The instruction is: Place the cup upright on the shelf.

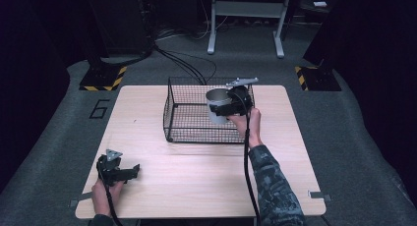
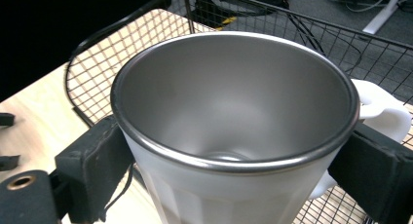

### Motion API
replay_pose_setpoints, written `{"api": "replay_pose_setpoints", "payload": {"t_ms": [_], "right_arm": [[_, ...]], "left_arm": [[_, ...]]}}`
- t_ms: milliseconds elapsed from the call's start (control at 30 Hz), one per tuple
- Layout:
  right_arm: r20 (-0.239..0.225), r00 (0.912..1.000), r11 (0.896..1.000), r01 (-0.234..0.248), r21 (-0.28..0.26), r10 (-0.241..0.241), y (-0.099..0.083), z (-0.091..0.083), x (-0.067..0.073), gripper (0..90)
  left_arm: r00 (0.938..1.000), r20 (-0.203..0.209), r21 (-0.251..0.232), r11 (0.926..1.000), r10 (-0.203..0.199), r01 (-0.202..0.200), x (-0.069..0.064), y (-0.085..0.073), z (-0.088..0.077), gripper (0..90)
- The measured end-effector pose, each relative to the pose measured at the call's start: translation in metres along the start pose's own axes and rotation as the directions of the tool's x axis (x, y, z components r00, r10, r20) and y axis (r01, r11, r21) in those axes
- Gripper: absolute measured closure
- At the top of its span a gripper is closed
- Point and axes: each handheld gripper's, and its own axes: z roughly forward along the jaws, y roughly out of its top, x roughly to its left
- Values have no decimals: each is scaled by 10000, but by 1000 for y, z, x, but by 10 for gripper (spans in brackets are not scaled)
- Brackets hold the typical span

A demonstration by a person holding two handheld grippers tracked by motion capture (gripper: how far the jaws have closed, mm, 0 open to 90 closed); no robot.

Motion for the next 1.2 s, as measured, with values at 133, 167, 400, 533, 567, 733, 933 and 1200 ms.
{"api": "replay_pose_setpoints", "payload": {"t_ms": [133, 167, 400, 533, 567, 733, 933, 1200], "right_arm": [[83, 9999, 9999, -66, 146, 65, 2, 9, -4, 74], [82, 9999, 9998, -114, 185, 112, 3, 11, -5, 74], [270, 9996, 9983, -75, 576, 59, 6, 28, -9, 74], [265, 9995, 9962, -185, 852, 163, 5, 39, -12, 74], [273, 9994, 9957, -252, 891, 228, 4, 42, -13, 74], [313, 9986, 9923, -454, 1157, 420, 0, 53, -17, 73], [423, 9981, 9869, -497, 1537, 437, -3, 67, -19, 73], [470, 9976, 9792, -595, 1939, 513, -8, 82, -21, 73]], "left_arm": [[10000, 2, 2, 10000, -2, 2, 0, 0, 0, 5], [10000, 1, 0, 10000, 2, -2, 0, 0, 0, 5], [10000, 3, 0, 10000, -4, 4, 0, 0, 0, 5], [10000, 5, -1, 10000, -2, 2, 0, 0, 0, 5], [10000, 4, -2, 10000, -4, 4, 0, 0, 0, 5], [10000, 3, -1, 10000, -8, 8, 0, 0, 0, 5], [10000, -2, -5, 10000, -21, 21, 0, 0, 0, 5], [10000, 29, -10, 10000, -76, 76, 0, 0, 0, 5]]}}
